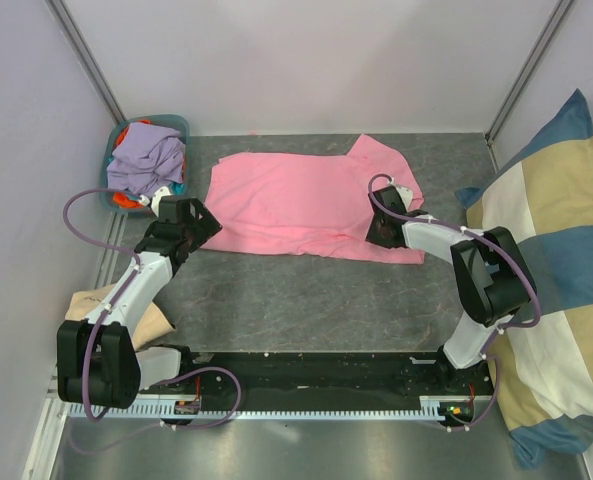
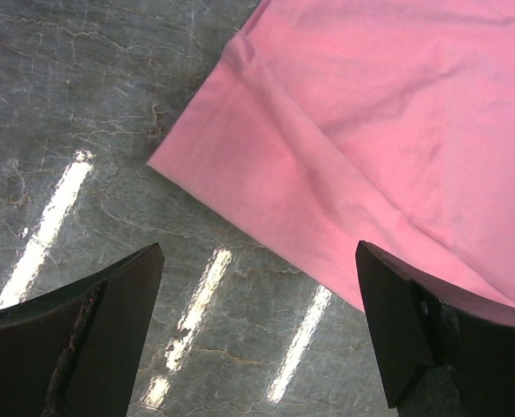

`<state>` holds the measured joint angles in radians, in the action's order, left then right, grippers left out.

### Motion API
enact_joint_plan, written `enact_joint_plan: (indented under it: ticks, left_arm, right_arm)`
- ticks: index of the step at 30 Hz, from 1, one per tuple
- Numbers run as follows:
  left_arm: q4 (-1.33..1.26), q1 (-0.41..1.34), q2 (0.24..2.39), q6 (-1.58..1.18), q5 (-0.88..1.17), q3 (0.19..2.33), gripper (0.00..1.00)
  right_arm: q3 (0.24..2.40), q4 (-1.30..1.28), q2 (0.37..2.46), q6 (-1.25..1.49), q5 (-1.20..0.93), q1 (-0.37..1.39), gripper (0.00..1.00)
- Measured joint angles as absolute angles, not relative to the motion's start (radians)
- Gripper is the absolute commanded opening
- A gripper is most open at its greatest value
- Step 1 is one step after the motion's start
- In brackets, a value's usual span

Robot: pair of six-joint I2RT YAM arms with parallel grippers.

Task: Fold and stack the t-shirts
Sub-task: Fold the tshirt

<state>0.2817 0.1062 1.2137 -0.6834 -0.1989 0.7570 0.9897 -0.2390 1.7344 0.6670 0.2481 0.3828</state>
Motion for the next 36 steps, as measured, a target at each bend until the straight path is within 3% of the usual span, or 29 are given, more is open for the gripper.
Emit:
enact_joint_plan:
  ticks: [5, 17, 36]
  left_arm:
    - [0.282, 0.106, 1.214, -0.683, -0.199, 0.757, 1.0]
    - [0.282, 0.106, 1.214, -0.683, -0.198, 0.757, 1.0]
    - [0.282, 0.106, 1.212, -0.682, -0.184, 0.757, 1.0]
  right_arm:
    - [0.99, -0.225, 1.739, 0.666, 0.248, 0.383, 0.01]
    - [1.024, -0.247, 1.739, 0.649, 0.24, 0.383, 0.0]
    - [1.425, -0.245, 2.028, 0.597, 0.151, 0.383, 0.0]
